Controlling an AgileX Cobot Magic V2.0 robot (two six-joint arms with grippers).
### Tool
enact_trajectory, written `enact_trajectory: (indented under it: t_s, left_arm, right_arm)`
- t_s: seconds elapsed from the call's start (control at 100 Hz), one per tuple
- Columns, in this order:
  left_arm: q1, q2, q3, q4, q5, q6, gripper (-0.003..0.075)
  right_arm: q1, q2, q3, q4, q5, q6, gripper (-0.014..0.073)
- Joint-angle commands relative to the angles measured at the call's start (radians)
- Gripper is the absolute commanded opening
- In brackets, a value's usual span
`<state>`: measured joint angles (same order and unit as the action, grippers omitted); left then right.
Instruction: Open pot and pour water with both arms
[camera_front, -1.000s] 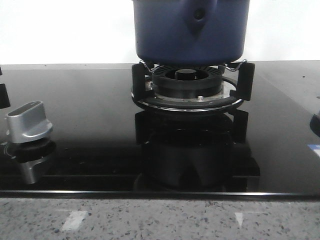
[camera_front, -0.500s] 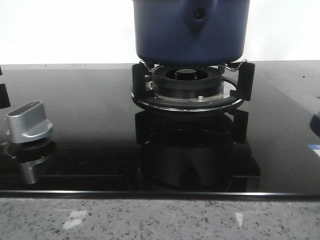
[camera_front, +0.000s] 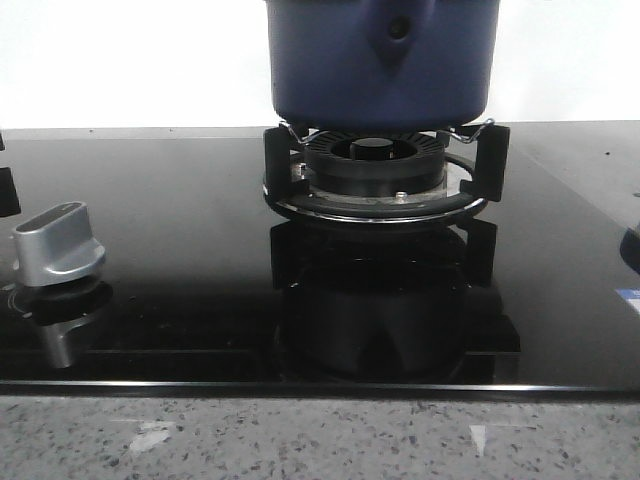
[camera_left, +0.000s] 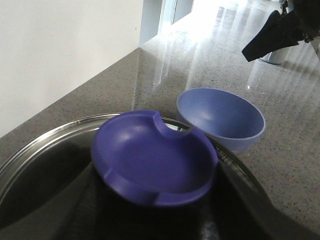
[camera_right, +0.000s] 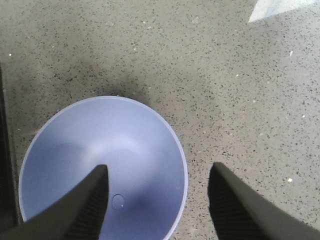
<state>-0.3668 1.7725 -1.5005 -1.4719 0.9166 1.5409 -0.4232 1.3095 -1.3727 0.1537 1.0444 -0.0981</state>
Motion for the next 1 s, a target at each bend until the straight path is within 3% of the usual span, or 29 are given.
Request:
enact_trajectory:
  t_s: [0.0, 0.49, 0.58, 0.8, 0.99]
  left_arm:
    - [-0.011, -0.053, -0.035, -0.079, 0.029, 0.004, 0.0191]
    - [-0.011, -0.053, -0.035, -0.060, 0.034, 0.004, 0.0195]
    - [-0.011, -0.053, -0.035, -0.060, 0.034, 0.004, 0.0257]
    - [-0.011, -0.053, -0.035, -0.071, 0.025, 0.004, 0.0514]
    - [-0.002, -0.060, -0.035, -0.110, 0.022, 0.004, 0.0549]
  right_arm:
    - [-0.005, -0.034, -0.033, 0.009, -0.045, -0.004, 0.0395]
    - [-0.005, -0.034, -0.033, 0.024, -0.042, -0.004, 0.0395]
    - [-0.005, -0.034, -0.033, 0.024, -0.039, -0.004, 0.0395]
    - [-0.005, -0.034, -0.033, 0.026, -0.039, -0.004, 0.0395]
    - [-0.005, -0.034, -0.033, 0.026, -0.039, -0.004, 0.0395]
